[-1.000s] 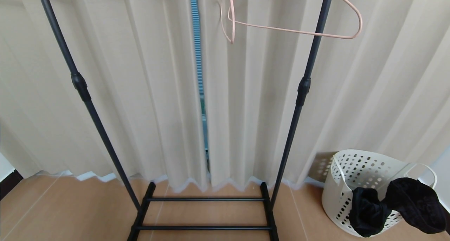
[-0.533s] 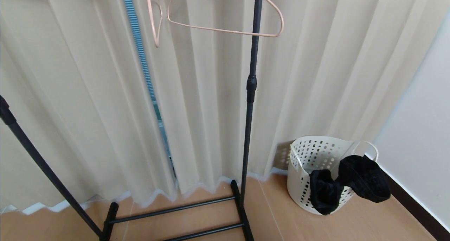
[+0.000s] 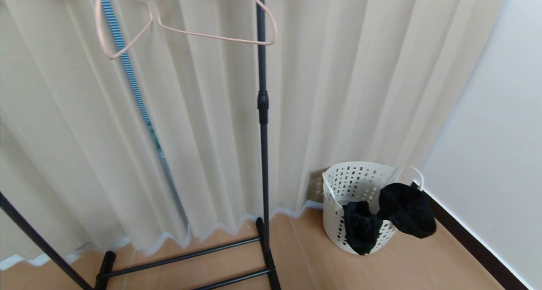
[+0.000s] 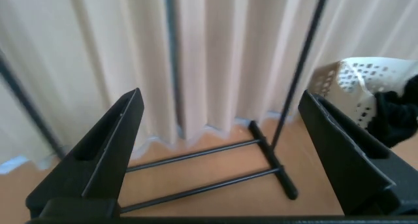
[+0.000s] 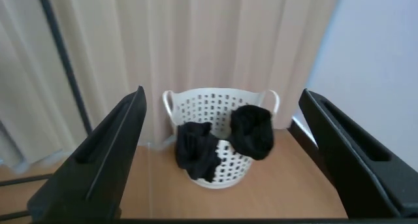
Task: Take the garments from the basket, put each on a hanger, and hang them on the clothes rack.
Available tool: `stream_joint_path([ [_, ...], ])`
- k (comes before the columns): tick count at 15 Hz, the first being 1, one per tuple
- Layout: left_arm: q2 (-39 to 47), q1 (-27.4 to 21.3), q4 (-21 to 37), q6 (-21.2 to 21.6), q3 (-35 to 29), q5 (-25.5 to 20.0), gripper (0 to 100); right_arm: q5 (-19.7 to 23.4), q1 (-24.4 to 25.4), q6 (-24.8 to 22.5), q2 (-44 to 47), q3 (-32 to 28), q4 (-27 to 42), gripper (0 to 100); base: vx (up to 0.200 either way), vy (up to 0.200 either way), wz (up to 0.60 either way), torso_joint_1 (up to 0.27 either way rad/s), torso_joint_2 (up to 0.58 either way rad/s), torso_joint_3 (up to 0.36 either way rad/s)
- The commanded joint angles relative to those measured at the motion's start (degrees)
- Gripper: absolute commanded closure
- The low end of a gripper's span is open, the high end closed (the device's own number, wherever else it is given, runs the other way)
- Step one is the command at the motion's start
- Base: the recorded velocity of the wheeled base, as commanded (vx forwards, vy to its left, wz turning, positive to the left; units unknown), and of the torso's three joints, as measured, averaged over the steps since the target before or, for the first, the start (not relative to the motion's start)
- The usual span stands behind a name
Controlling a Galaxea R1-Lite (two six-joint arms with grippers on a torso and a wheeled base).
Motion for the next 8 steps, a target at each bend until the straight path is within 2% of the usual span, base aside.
stream_joint_path([
  [1,-0.01,0.00,-0.04,0.00,0.00,0.07,0,0.00,0.00,0.00,-0.01,0.00,0.01,0,0.000,-0.200,0.00,0.002,0.00,0.002],
  [2,-0.01,0.00,-0.04,0.00,0.00,0.07,0,0.00,0.00,0.00,-0.01,0.00,0.01,0,0.000,-0.200,0.00,0.007,0.00,0.002],
  [7,0.08,0.00,-0.04,0.00,0.00,-0.02,0,0.00,0.09,0.00,-0.01,0.00,0.01,0,0.200,-0.200,0.00,-0.001,0.00,0.004],
  [8,0.08,0.00,-0.04,0.09,0.00,-0.02,0,0.00,0.00,0.00,-0.01,0.00,0.01,0,0.200,-0.200,-0.60,0.002,0.01,0.007],
])
